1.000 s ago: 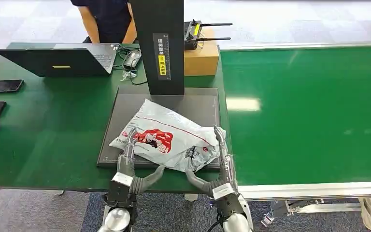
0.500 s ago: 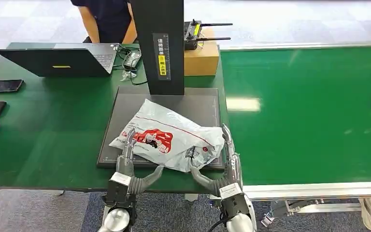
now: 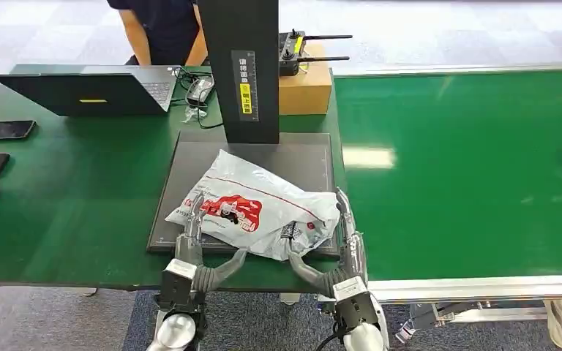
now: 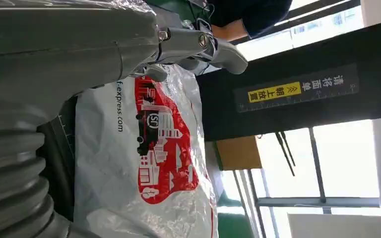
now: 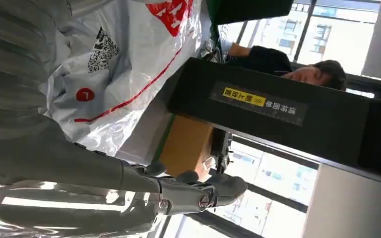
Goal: Moved the parcel from conveyor to table for the left to box.
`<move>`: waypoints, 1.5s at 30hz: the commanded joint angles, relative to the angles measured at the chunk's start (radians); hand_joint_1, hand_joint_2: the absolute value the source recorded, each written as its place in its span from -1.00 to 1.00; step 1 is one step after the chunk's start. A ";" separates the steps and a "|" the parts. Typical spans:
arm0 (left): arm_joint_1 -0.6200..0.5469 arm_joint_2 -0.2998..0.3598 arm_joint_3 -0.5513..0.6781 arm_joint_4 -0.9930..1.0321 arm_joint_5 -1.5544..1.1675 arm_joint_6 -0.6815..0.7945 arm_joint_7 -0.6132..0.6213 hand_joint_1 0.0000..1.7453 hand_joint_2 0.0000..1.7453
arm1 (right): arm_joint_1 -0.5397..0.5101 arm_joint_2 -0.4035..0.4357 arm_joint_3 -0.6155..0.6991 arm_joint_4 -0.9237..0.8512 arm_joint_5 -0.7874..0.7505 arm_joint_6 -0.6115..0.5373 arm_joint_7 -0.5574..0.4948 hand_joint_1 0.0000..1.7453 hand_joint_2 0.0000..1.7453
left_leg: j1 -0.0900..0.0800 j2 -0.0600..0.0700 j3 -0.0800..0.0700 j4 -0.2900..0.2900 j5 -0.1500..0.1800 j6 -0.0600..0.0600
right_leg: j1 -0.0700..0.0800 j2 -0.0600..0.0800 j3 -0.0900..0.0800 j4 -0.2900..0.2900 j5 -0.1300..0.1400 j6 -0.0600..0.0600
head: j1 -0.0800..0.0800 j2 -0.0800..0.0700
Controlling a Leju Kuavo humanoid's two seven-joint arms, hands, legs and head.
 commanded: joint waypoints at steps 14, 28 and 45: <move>-0.037 0.011 -0.008 0.030 -0.001 -0.005 0.004 -1.00 1.00 | -0.002 -0.026 0.006 0.027 -0.003 -0.029 -0.001 -1.00 1.00 | 0.001 -0.002 0.005 -0.003 0.000 -0.004 | 0.001 -0.001 0.005 -0.003 0.000 0.002 | 0.000 0.000; -0.037 0.015 -0.009 0.031 0.002 -0.003 0.004 -1.00 1.00 | -0.019 -0.026 0.013 0.045 -0.004 -0.026 -0.001 -1.00 1.00 | 0.001 -0.001 0.003 -0.002 0.000 -0.003 | 0.000 0.000 0.003 -0.002 0.000 0.002 | 0.000 0.000; -0.036 0.011 -0.006 0.035 -0.004 0.008 0.004 -1.00 1.00 | -0.027 -0.018 0.010 0.057 -0.013 -0.017 -0.001 -1.00 1.00 | 0.001 -0.001 0.004 -0.002 0.000 -0.003 | 0.000 0.000 0.004 -0.002 0.000 0.002 | 0.000 0.000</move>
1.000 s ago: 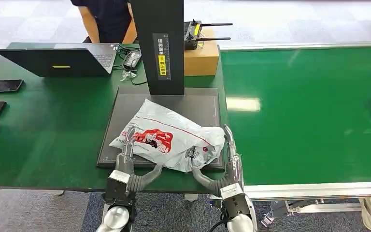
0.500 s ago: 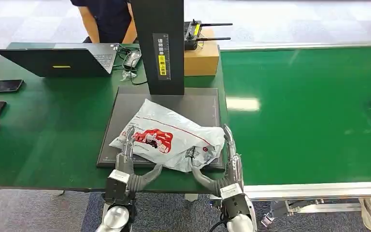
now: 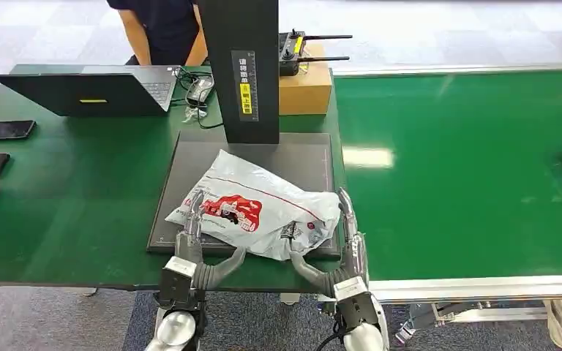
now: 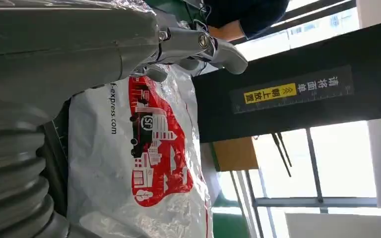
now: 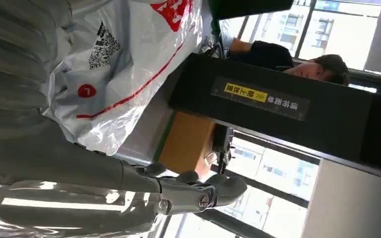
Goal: Moved the parcel from conveyor to table for the left to box.
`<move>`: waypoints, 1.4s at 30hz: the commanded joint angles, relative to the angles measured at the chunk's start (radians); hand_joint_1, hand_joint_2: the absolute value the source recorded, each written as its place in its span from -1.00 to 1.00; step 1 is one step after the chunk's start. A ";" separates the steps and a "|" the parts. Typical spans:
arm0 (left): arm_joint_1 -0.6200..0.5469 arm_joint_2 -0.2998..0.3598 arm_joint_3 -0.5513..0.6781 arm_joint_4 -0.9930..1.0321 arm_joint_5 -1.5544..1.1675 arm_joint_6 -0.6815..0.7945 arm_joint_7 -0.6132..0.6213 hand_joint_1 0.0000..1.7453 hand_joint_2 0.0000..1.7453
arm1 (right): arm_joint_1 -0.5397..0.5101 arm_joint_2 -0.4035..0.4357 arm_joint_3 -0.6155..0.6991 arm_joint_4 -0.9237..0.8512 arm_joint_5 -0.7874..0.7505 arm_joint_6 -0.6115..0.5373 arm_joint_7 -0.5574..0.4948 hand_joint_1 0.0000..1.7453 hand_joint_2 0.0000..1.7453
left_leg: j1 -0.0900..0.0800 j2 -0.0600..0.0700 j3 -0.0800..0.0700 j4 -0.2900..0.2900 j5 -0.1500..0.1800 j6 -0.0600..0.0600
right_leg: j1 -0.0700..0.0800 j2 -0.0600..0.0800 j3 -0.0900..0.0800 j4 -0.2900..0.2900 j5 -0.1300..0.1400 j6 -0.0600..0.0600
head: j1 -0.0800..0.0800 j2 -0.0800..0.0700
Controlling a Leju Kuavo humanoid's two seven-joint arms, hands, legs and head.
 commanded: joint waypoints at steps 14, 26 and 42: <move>-0.048 0.036 0.070 -0.004 -0.188 0.113 0.004 -1.00 1.00 | -0.017 -0.013 0.015 0.037 -0.012 0.008 -0.001 -1.00 1.00 | 0.002 -0.001 0.003 -0.002 0.000 -0.004 | 0.001 0.001 0.004 -0.002 0.000 0.002 | 0.000 0.000; -0.051 0.006 0.189 -0.029 -0.527 0.116 0.057 -1.00 1.00 | -0.033 -0.012 0.020 0.037 -0.032 0.035 -0.001 -1.00 1.00 | 0.001 0.000 0.003 -0.001 0.000 -0.003 | 0.001 0.001 0.003 -0.001 0.000 0.002 | 0.000 0.000; -0.336 0.056 0.104 0.294 -0.954 -0.055 0.317 -1.00 1.00 | 0.005 -0.020 0.019 -0.029 -0.052 0.026 -0.001 -1.00 1.00 | 0.001 -0.006 0.001 -0.001 0.002 -0.003 | 0.001 -0.005 0.002 -0.001 0.000 0.001 | 0.000 0.000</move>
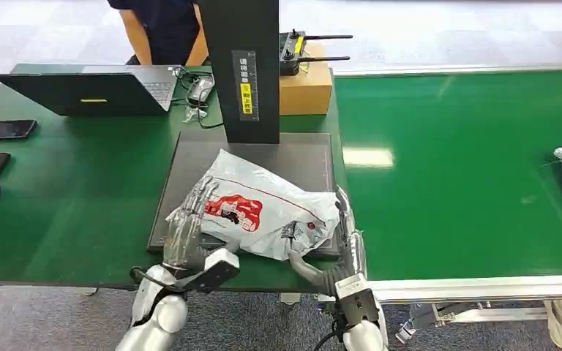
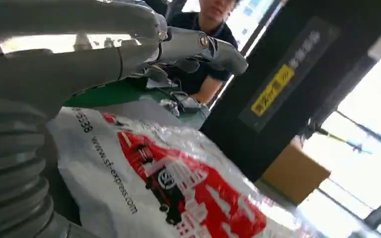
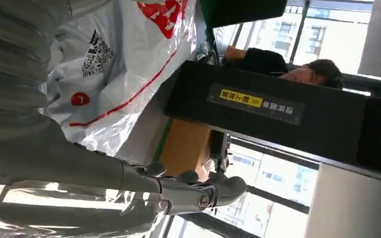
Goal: Moved the parcel from conveyor to table for the left to box.
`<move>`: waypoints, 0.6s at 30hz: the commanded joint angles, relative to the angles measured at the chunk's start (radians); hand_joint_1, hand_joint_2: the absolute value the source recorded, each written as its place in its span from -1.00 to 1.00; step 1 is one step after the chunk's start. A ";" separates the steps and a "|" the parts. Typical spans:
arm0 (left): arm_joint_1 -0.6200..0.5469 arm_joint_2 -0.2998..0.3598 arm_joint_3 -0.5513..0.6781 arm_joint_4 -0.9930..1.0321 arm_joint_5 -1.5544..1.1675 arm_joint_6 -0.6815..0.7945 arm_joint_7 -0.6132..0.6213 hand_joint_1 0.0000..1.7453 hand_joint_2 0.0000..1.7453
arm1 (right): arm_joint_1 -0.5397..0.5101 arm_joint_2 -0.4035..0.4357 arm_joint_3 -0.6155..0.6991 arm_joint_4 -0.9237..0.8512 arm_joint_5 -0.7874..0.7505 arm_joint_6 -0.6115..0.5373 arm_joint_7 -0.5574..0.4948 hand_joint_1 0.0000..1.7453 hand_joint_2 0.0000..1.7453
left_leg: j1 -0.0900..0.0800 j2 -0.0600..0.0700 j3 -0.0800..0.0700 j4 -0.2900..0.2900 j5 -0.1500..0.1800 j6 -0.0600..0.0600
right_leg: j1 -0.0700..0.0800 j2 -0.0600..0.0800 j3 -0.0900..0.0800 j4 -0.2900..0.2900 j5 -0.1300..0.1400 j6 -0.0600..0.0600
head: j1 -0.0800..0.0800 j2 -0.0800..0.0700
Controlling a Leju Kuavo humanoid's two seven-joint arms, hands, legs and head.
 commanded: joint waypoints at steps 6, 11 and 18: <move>-0.396 0.071 -0.122 0.491 -0.178 -0.093 0.123 -1.00 1.00 | 0.021 -0.030 0.017 -0.033 -0.019 -0.007 -0.001 -1.00 1.00 | 0.001 -0.003 0.001 -0.001 0.001 -0.003 | 0.001 -0.003 0.002 -0.001 0.000 0.000 | 0.000 0.000; -0.493 0.086 -0.158 0.608 -0.221 -0.141 0.177 -1.00 1.00 | 0.002 -0.021 0.016 -0.018 -0.017 0.008 -0.001 -1.00 1.00 | 0.002 -0.002 0.003 -0.002 0.001 -0.004 | 0.001 -0.001 0.004 -0.002 0.001 0.001 | 0.000 0.000; -0.526 0.122 -0.181 0.677 -0.258 -0.222 0.249 -1.00 1.00 | -0.011 -0.018 0.015 -0.007 -0.019 0.031 -0.001 -1.00 1.00 | 0.001 0.002 0.003 -0.002 0.001 -0.004 | 0.001 0.003 0.003 -0.002 0.001 0.001 | 0.000 0.000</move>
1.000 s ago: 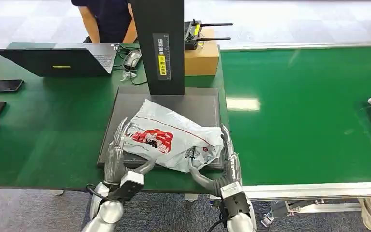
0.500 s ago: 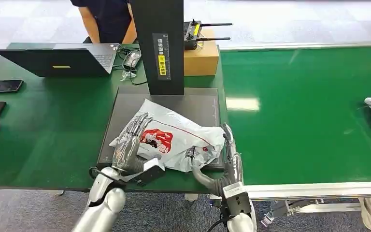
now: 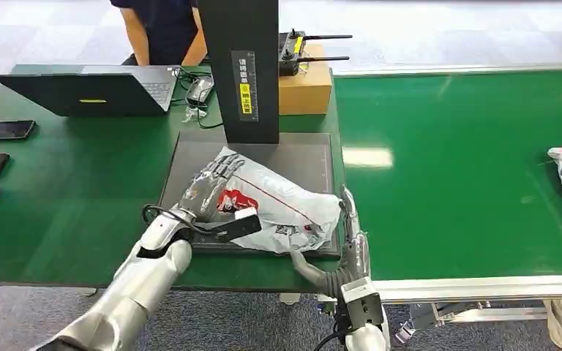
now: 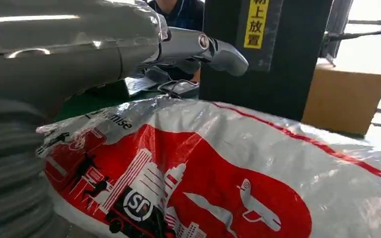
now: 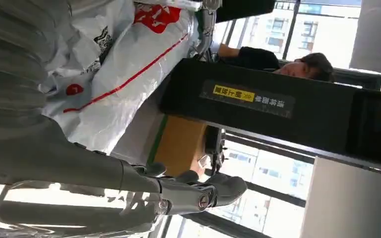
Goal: Moved the parcel from conveyor to table for the left to box.
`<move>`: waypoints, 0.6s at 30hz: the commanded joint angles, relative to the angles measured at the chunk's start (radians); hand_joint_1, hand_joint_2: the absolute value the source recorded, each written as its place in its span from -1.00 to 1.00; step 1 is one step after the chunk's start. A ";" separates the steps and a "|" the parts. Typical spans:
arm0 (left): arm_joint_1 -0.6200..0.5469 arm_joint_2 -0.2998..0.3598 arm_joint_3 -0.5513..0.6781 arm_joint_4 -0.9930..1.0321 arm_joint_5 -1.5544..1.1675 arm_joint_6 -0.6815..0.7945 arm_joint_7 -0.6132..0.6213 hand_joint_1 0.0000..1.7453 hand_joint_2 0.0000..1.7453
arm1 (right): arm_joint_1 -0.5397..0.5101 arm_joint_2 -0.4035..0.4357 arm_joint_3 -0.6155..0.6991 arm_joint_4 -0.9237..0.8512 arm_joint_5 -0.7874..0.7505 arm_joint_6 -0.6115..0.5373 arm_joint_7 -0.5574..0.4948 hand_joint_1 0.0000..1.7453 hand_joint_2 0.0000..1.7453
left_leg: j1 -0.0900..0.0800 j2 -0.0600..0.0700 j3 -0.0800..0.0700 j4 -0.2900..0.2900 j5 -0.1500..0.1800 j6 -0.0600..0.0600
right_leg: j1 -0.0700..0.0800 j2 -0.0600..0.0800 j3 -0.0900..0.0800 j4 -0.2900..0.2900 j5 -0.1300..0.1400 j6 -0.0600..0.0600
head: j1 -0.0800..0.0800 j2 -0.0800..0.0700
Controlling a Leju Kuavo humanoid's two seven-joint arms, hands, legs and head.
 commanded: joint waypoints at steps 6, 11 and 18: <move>-0.115 0.088 -0.083 0.232 -0.052 -0.069 0.067 1.00 1.00 | -0.030 -0.022 0.016 0.040 -0.007 0.029 0.000 -1.00 1.00 | 0.001 0.003 0.005 -0.002 0.000 -0.003 | 0.000 0.003 0.004 -0.002 0.001 0.001 | 0.000 0.000; -0.110 0.094 -0.080 0.220 -0.045 -0.050 0.043 1.00 1.00 | -0.033 -0.025 0.017 0.053 -0.013 0.030 0.000 -1.00 1.00 | 0.001 0.002 0.006 -0.003 0.001 -0.004 | 0.001 0.003 0.005 -0.002 0.002 0.001 | 0.000 0.000; -0.104 0.094 -0.042 0.182 -0.005 0.030 0.014 1.00 1.00 | -0.026 -0.026 0.025 0.060 -0.004 0.005 0.000 -1.00 1.00 | 0.001 0.001 0.006 -0.002 0.000 -0.003 | 0.001 0.002 0.005 -0.001 0.001 0.001 | 0.000 0.000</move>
